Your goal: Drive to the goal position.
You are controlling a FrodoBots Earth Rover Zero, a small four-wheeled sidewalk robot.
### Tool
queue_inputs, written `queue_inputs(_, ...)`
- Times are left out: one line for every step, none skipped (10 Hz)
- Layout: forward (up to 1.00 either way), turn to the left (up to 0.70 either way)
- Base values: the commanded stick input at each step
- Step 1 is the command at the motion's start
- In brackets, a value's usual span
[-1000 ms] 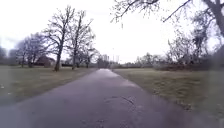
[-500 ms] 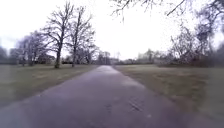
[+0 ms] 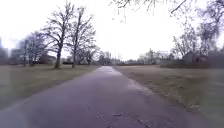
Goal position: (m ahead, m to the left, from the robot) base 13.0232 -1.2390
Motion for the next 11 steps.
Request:
queue_inputs(1.0, 0.0)
queue_inputs(1.0, 0.0)
queue_inputs(1.0, 0.0)
queue_inputs(1.0, 0.0)
queue_inputs(1.0, 0.0)
queue_inputs(1.0, 0.0)
queue_inputs(1.0, 0.0)
queue_inputs(1.0, 0.0)
queue_inputs(1.0, 0.0)
queue_inputs(1.0, 0.0)
queue_inputs(1.0, 0.0)
